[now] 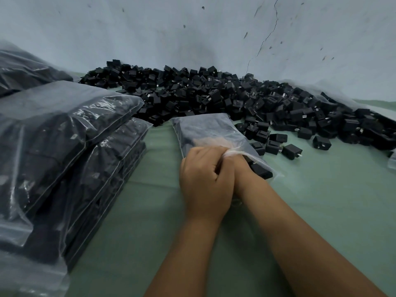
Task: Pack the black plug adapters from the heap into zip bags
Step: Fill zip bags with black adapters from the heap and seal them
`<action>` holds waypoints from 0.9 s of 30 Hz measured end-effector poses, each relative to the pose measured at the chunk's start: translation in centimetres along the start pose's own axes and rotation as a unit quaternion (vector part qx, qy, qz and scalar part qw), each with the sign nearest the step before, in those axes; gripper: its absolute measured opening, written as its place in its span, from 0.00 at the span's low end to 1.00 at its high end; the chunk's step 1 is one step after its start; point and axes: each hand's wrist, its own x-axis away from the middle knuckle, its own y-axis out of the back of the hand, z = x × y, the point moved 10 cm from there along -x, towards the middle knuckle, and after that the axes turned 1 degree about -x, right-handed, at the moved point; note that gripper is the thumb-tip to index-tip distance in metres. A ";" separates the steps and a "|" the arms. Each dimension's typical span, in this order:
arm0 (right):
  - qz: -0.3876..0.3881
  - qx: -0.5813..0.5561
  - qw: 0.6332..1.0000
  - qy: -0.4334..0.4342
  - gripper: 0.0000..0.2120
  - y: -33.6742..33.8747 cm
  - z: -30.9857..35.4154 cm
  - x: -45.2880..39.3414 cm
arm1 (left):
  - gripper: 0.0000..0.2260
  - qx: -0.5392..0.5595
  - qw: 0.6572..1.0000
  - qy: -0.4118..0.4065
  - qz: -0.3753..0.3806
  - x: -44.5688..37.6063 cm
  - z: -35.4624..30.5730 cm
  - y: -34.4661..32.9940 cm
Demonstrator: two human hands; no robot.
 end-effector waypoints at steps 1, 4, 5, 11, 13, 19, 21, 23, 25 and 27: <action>-0.005 -0.030 1.000 -0.002 0.14 0.3 -0.1 0.1 | 0.08 -0.001 1.000 0.001 -0.002 0.0 0.1 0.0; -0.029 -0.146 0.988 -0.041 0.12 0.2 -1.1 0.3 | 0.08 0.002 1.000 0.001 -0.005 -0.2 0.2 0.2; -0.048 -0.184 0.981 -0.039 0.11 0.6 -1.2 0.6 | 0.10 0.008 1.000 0.003 -0.003 -0.3 0.2 0.2; -0.229 -0.345 0.910 0.001 0.12 2.6 -2.2 5.5 | 0.08 0.018 0.999 0.030 -0.001 -0.3 0.8 0.3; -0.303 -0.309 0.900 0.047 0.12 4.2 -1.6 8.0 | 0.08 0.014 0.999 0.038 -0.002 -0.3 1.2 0.3; -0.578 -0.199 0.782 -0.122 0.09 5.8 -8.7 15.4 | 0.07 0.021 0.996 0.087 0.004 0.0 2.2 0.0; -0.543 -0.283 0.752 -0.245 0.11 2.8 -13.6 15.8 | 0.06 0.024 0.995 0.102 0.007 0.1 2.5 -0.1; -0.444 -0.340 0.763 -0.326 0.19 -1.3 -17.1 14.9 | 0.07 0.020 0.994 0.108 0.009 0.1 2.6 -0.1; -0.348 -0.402 0.759 -0.376 0.24 -4.5 -19.0 14.3 | 0.08 0.015 0.994 0.106 0.010 0.1 2.5 -0.1; -0.271 -0.422 0.765 -0.405 0.24 -6.4 -19.7 13.7 | 0.08 0.016 0.994 0.103 0.009 0.1 2.4 -0.2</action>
